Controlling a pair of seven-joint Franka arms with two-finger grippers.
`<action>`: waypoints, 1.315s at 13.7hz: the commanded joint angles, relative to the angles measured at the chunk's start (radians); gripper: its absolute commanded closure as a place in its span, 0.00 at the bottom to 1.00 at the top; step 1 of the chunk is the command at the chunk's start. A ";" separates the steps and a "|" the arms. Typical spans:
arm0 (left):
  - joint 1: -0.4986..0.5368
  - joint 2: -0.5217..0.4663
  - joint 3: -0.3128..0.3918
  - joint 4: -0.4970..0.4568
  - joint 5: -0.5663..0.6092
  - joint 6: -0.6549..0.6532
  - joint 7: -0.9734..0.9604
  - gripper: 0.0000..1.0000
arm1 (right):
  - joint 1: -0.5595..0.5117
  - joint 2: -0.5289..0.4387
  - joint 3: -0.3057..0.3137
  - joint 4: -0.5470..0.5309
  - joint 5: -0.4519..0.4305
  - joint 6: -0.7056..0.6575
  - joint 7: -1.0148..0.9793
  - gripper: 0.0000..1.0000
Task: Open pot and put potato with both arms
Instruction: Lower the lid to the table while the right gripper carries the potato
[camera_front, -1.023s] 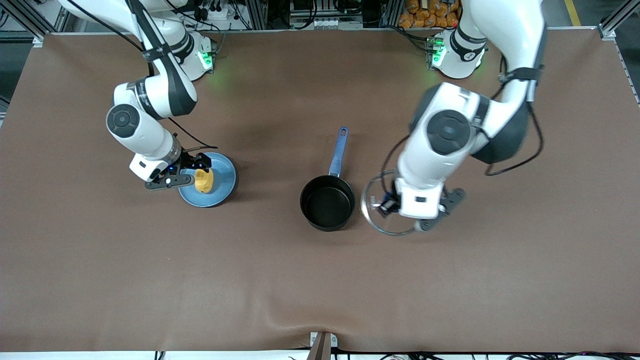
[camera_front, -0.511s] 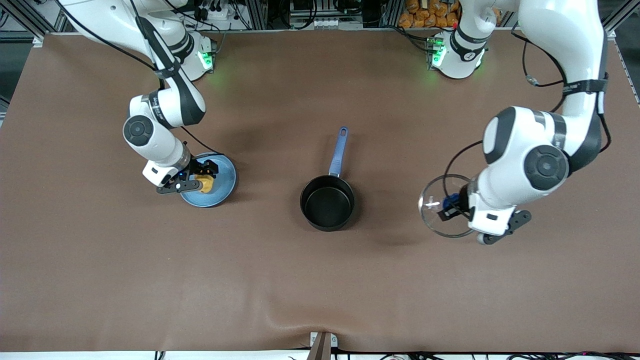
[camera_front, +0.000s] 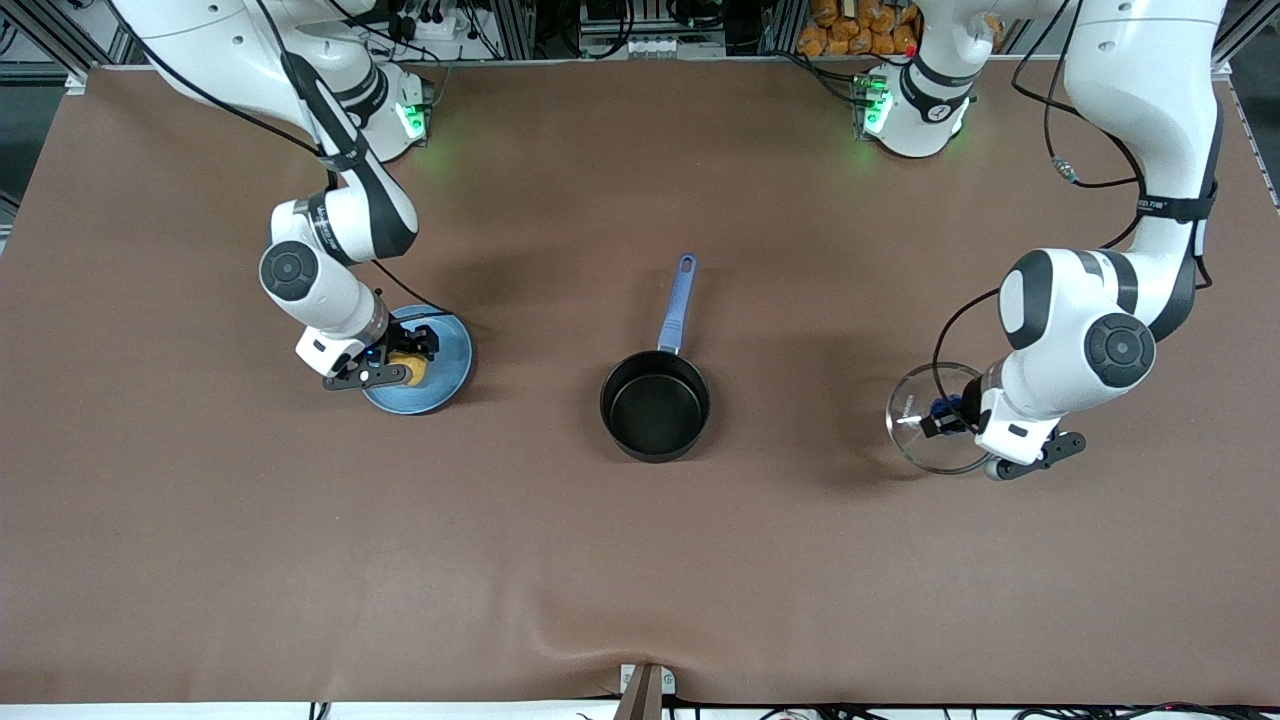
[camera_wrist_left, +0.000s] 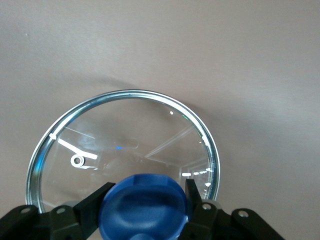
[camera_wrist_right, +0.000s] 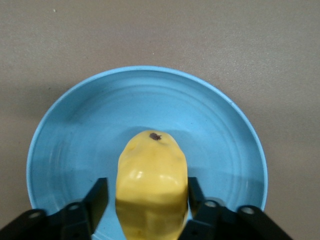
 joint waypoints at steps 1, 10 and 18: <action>0.038 -0.042 -0.010 -0.128 -0.023 0.134 0.103 1.00 | 0.004 -0.002 -0.002 -0.019 0.003 0.043 -0.002 1.00; 0.078 0.029 -0.037 -0.127 -0.104 0.201 0.164 0.88 | 0.102 -0.206 0.000 0.156 0.002 -0.357 0.088 1.00; 0.110 -0.046 -0.036 -0.122 -0.115 0.219 0.200 0.00 | 0.413 0.065 -0.018 0.677 -0.006 -0.506 0.519 1.00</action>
